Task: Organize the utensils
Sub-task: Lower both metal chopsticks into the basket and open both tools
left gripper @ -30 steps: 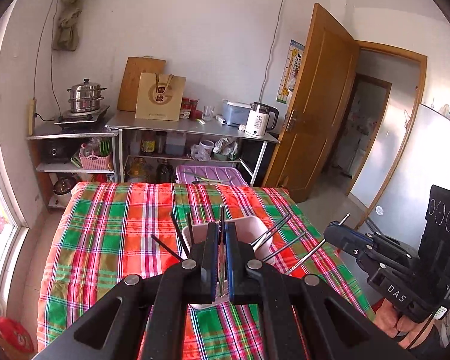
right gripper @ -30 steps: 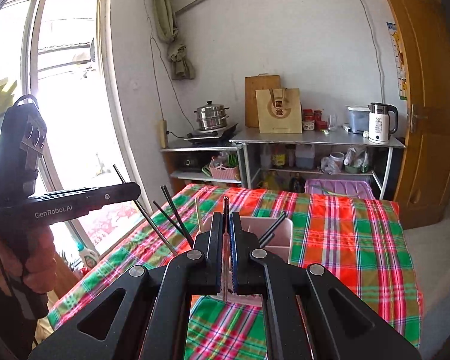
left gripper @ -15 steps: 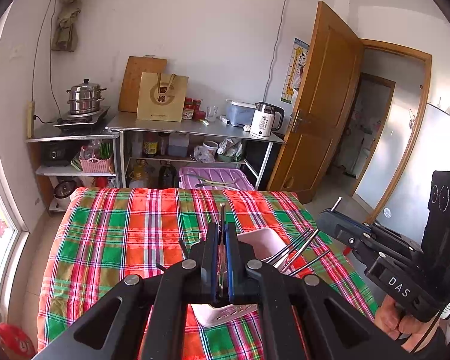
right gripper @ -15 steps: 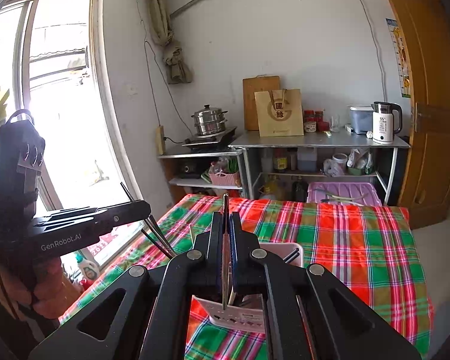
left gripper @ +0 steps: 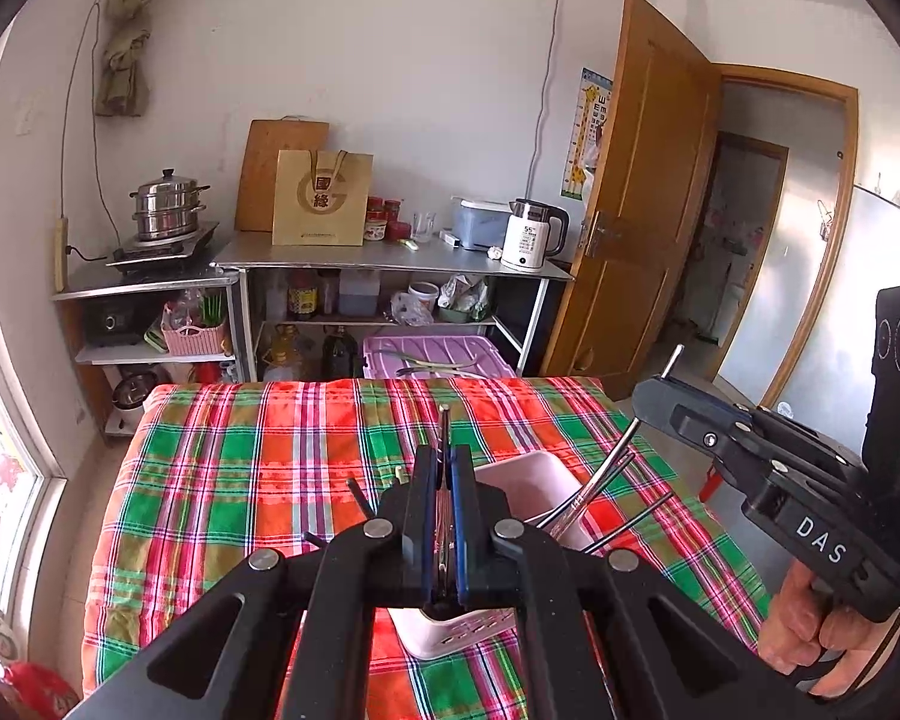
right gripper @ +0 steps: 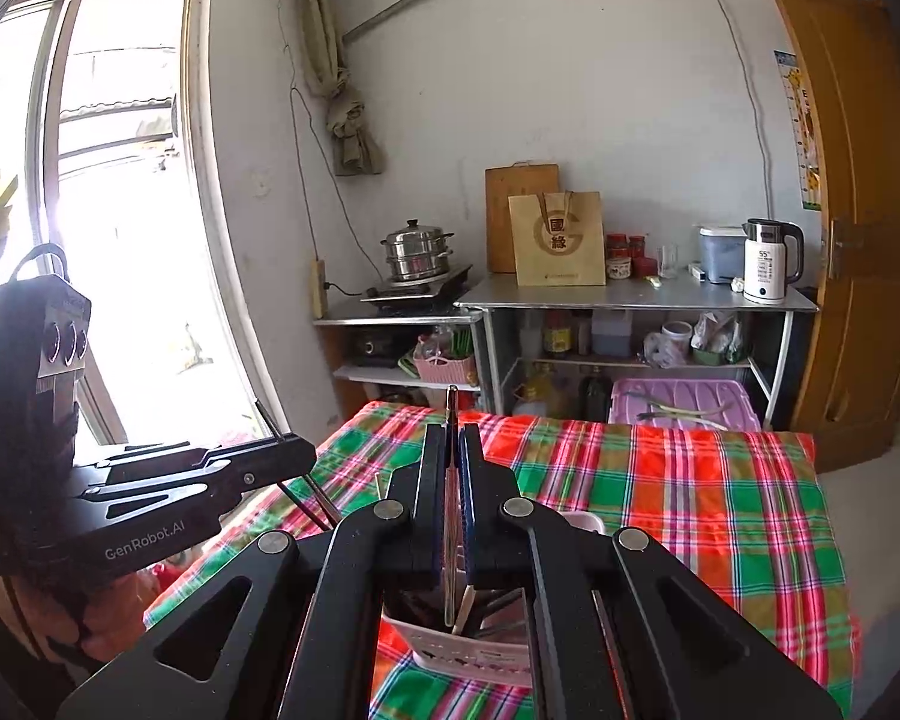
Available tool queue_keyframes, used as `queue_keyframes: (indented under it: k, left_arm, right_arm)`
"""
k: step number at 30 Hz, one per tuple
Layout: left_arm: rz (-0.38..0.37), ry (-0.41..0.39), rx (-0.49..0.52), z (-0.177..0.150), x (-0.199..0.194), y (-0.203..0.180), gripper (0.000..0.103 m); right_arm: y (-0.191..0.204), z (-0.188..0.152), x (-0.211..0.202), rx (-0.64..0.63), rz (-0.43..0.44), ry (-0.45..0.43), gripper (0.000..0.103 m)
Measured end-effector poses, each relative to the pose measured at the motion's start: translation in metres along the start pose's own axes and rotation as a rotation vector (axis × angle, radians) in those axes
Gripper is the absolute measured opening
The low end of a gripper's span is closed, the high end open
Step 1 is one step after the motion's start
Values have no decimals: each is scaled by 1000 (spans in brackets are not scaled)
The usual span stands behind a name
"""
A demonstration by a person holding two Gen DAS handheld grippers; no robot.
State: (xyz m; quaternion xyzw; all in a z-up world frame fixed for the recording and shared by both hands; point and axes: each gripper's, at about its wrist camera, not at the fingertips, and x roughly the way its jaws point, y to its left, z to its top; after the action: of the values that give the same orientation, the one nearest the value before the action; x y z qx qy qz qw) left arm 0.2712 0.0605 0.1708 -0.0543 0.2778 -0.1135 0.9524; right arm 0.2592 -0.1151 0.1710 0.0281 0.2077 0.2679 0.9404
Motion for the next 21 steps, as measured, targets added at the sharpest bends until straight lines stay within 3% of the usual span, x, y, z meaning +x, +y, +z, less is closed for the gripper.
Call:
queue_keyframes:
  k: [21]
  left_arm:
    - [-22, 101, -21, -41, 30, 10, 4]
  right_arm:
    - [-7, -43, 23, 27, -1, 108, 4]
